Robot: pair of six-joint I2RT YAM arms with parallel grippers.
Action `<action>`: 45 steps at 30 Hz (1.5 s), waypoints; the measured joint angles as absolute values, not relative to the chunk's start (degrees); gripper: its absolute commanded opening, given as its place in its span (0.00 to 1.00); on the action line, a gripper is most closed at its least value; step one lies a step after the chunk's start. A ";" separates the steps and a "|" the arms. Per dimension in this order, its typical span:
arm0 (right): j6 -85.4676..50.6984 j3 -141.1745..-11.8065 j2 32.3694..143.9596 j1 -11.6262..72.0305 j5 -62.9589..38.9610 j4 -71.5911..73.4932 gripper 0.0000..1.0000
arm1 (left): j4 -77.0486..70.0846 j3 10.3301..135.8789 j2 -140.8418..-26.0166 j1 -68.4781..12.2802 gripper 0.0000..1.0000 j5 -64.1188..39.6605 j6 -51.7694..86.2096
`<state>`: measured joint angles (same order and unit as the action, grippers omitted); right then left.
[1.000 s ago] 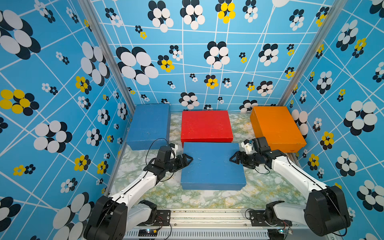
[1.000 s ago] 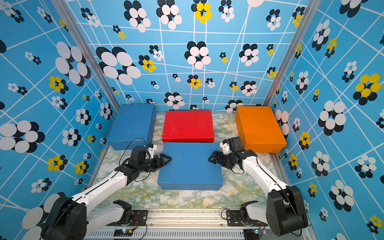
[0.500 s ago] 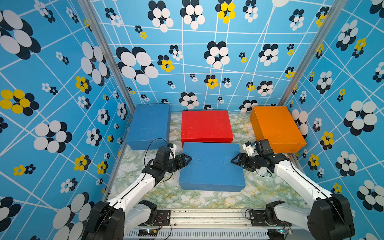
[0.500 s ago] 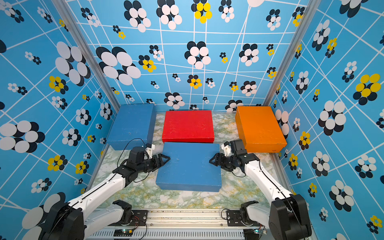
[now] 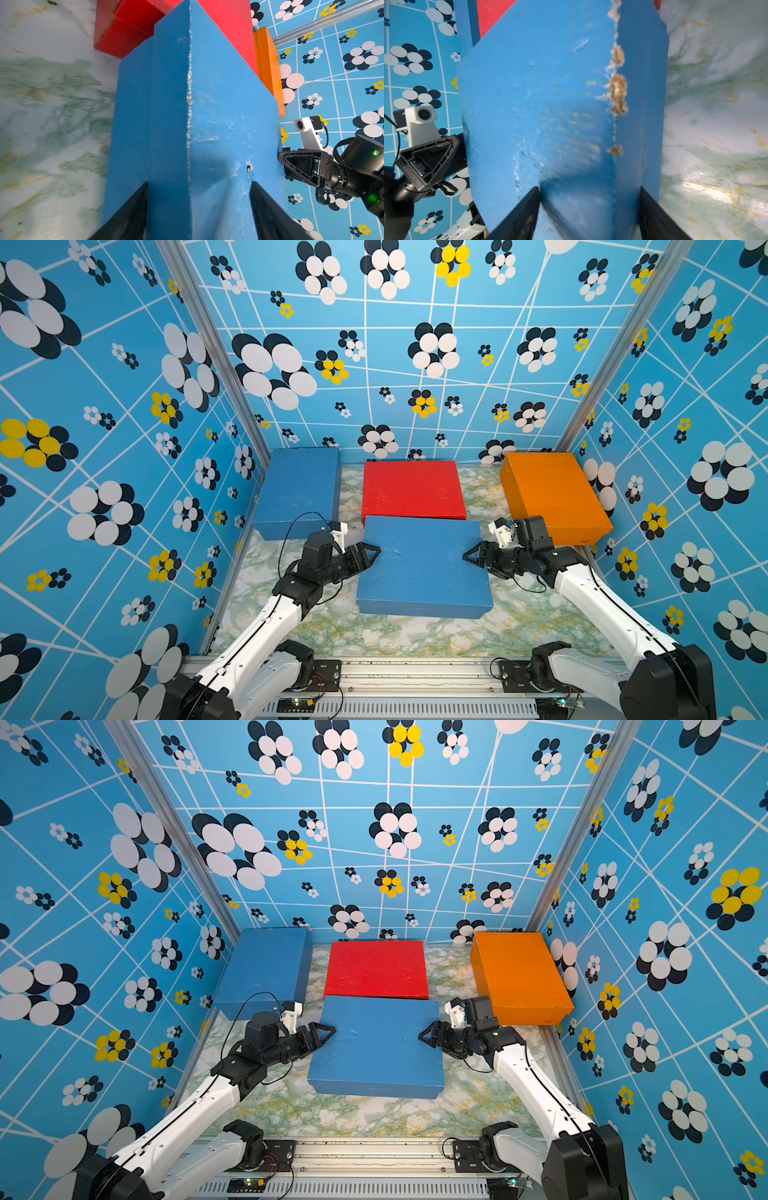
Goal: Stack the shoeboxes
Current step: Pick up the shoebox from the center of the board, then place the shoebox at the shoebox.
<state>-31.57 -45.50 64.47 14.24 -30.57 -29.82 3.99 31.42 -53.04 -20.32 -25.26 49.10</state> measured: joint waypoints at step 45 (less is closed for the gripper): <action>-27.14 -87.94 93.51 12.84 -29.47 -35.59 0.71 | 0.05 56.16 -75.35 -13.82 0.68 -21.17 48.60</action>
